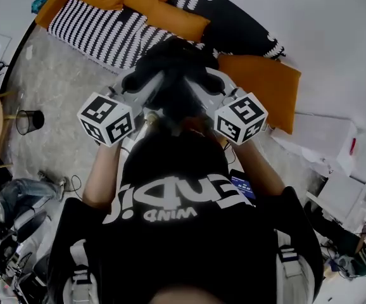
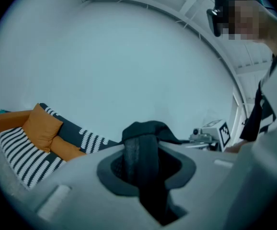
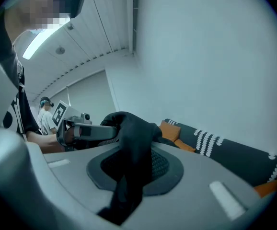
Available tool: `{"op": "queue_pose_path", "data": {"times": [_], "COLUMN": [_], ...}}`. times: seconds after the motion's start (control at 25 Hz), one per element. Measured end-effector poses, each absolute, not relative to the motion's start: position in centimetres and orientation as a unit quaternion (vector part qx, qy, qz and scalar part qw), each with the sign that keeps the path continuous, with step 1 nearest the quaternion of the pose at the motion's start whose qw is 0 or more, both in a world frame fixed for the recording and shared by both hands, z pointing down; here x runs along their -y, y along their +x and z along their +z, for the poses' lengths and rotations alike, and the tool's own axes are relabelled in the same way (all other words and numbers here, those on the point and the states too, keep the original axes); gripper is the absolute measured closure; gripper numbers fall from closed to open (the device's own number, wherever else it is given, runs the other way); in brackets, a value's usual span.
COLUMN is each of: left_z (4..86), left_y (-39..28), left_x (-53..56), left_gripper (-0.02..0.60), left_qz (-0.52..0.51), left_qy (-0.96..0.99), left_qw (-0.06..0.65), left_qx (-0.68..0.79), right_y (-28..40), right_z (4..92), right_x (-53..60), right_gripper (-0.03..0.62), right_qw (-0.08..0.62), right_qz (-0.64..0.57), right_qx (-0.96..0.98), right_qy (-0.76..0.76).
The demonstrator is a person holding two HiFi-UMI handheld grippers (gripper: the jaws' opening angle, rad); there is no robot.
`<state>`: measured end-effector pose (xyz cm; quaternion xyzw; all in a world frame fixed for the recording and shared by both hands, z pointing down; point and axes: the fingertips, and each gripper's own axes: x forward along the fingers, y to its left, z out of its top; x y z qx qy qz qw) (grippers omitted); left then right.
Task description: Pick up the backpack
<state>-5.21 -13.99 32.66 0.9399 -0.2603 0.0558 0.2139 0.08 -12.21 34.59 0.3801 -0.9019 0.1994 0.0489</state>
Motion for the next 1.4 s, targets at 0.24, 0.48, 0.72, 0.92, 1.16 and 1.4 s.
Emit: {"op": "queue_pose_path", "data": {"times": [0.24, 0.48, 0.72, 0.92, 1.16, 1.4], "left_z": [33.2, 33.6, 33.9, 33.9, 33.8, 33.4], "left_y": [-4.2, -2.4, -2.8, -3.9, -4.9, -6.7], "left_x": [10.9, 7.6, 3.8, 1.1, -1.1, -8.1], "left_gripper": [0.497, 0.499, 0.499, 0.499, 0.499, 0.499], "left_qz": [0.054, 0.05, 0.04, 0.033, 0.03, 0.031], "left_qy": [0.929, 0.914, 0.9, 0.896, 0.897, 0.904], "left_qw": [0.223, 0.227, 0.241, 0.252, 0.258, 0.253], "left_qx": [0.291, 0.333, 0.36, 0.363, 0.358, 0.343], "right_y": [1.1, 2.9, 2.5, 1.4, 0.4, -1.4], "right_z": [35.1, 35.5, 35.6, 35.6, 35.6, 35.3], "right_x": [9.5, 6.7, 3.4, 0.9, -1.2, -8.3], "right_gripper": [0.531, 0.531, 0.53, 0.53, 0.53, 0.53], "right_qw": [0.05, 0.054, 0.063, 0.066, 0.059, 0.051], "right_qz": [0.205, 0.213, 0.212, 0.221, 0.235, 0.241], "right_qx": [0.913, 0.928, 0.94, 0.943, 0.943, 0.937], "right_qy": [0.349, 0.3, 0.26, 0.241, 0.228, 0.247]}}
